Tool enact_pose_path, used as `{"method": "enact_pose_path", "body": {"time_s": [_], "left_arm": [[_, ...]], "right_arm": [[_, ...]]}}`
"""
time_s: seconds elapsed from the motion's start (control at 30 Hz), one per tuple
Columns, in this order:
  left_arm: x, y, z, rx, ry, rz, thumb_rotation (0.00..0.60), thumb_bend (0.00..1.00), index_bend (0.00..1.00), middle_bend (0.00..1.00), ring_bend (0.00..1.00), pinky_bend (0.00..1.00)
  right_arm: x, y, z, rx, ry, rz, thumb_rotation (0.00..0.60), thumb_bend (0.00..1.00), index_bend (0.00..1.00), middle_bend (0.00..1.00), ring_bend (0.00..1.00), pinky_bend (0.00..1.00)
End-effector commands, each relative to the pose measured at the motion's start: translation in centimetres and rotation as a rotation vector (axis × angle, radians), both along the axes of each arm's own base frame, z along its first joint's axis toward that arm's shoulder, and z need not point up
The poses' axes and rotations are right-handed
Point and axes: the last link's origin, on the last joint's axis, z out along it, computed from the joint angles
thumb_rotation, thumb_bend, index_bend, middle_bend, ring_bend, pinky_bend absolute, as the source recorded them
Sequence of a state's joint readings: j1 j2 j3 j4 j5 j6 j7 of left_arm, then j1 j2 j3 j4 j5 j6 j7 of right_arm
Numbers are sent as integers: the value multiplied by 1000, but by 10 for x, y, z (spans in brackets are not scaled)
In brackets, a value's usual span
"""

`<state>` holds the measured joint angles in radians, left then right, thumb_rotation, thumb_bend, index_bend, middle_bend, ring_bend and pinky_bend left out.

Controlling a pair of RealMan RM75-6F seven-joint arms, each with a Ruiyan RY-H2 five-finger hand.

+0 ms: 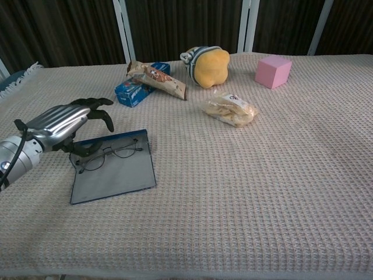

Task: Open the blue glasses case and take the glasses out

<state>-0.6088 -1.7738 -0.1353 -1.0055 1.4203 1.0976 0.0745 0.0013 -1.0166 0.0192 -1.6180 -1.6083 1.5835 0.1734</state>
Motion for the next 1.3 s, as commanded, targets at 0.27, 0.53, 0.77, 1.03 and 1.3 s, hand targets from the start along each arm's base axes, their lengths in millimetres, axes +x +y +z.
{"method": "enact_pose_path", "body": {"time_s": [0.27, 0.53, 0.77, 1.03, 1.3], "left_arm": [[0, 3, -3, -6, 23, 13, 600, 406, 354, 50, 0, 49], [0, 5, -5, -4, 28, 23, 600, 407, 404, 51, 0, 60], [0, 8, -7, -9, 31, 32, 600, 407, 439, 52, 0, 60], [3, 9, -5, -4, 7, 27, 600, 408, 473, 54, 0, 60], [10, 11, -1, 25, -45, 21, 600, 409, 465, 54, 0, 53]], "right_arm": [[0, 0, 0, 0, 0, 0, 600, 184, 0, 0, 0, 42], [-1, 0, 1, -4, -2, -1, 600, 184, 0, 0, 0, 43], [-1, 0, 1, -6, -2, -1, 600, 184, 0, 0, 0, 42], [-1, 0, 0, -3, 1, -4, 600, 184, 0, 0, 0, 42], [-1, 0, 1, -5, -1, -2, 600, 184, 0, 0, 0, 42]]}}
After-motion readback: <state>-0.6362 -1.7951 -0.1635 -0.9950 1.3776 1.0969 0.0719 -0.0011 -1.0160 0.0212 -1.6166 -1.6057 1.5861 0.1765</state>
